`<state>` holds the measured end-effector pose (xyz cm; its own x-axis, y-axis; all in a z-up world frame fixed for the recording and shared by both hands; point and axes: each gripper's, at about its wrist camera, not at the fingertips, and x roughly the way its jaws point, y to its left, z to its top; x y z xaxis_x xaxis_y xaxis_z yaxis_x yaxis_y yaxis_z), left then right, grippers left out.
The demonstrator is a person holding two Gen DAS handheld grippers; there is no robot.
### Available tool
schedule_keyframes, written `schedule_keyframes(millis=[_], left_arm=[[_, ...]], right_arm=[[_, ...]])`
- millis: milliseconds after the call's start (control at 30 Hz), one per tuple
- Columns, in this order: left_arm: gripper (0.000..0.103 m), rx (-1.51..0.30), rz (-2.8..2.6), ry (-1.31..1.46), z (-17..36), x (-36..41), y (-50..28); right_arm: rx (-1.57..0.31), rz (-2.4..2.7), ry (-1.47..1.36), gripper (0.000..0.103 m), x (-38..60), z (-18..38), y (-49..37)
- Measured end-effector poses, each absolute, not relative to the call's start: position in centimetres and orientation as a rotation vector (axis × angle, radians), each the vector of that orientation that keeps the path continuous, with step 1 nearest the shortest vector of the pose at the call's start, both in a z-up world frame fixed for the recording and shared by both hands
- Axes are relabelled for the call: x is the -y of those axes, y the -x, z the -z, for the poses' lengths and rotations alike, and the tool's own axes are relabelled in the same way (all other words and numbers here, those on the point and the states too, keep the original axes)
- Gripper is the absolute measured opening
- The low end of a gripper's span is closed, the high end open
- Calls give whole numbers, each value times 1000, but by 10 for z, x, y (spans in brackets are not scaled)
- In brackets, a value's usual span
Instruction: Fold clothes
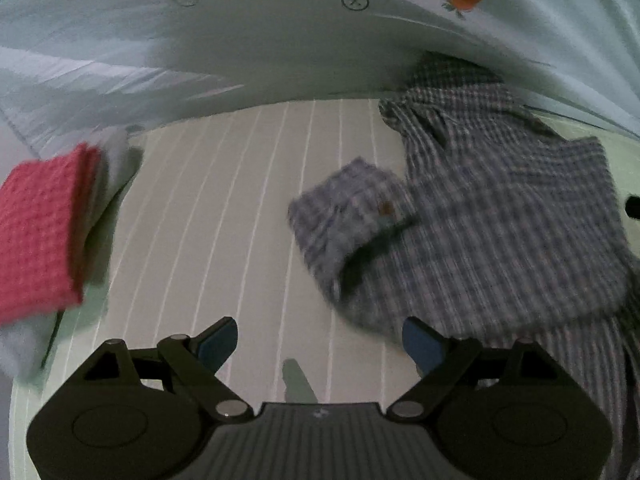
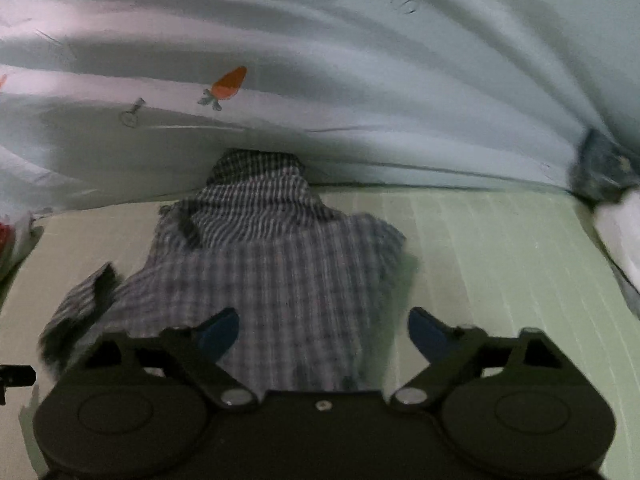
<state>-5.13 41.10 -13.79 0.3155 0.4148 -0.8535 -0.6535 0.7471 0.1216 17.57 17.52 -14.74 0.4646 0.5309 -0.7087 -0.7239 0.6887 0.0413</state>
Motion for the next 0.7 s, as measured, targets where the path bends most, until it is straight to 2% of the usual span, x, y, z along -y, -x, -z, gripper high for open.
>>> schedule_keyframes(millis=[133,200,233,267,300,400,433,533,700], left_arm=[[88,-1037,-706,205,155,-430,18],[84,-1049,-711,197,165,-439,9],[76,-1054,-711,198,170,-443,6],[68,-1059,-709,204,175,-446,4],[62,-1062,-706,217,180,-449,3],[25,-1030,-687,288,181,-455,5],[7,-1025,-690,295,180,-456,5],[5,-981,-724,283,168,-456,8],[4,-816,-755,266,114,-457,21]], right_arm=[[-807,-811,356,63,-224,170,-212],[-857,-784,376,52,-234,185,-220],[-881,-789,361,48,-235,191,-223],[-901,-798,342,37,-234,196,-226],[-912,-807,329,31,-233,199,-227],[-898,-841,303,8,-228,197,-227],[-890,-849,286,7,-226,193,-226],[-854,-852,235,6,-217,178,-226],[-814,-889,68,5,-197,143,-229]])
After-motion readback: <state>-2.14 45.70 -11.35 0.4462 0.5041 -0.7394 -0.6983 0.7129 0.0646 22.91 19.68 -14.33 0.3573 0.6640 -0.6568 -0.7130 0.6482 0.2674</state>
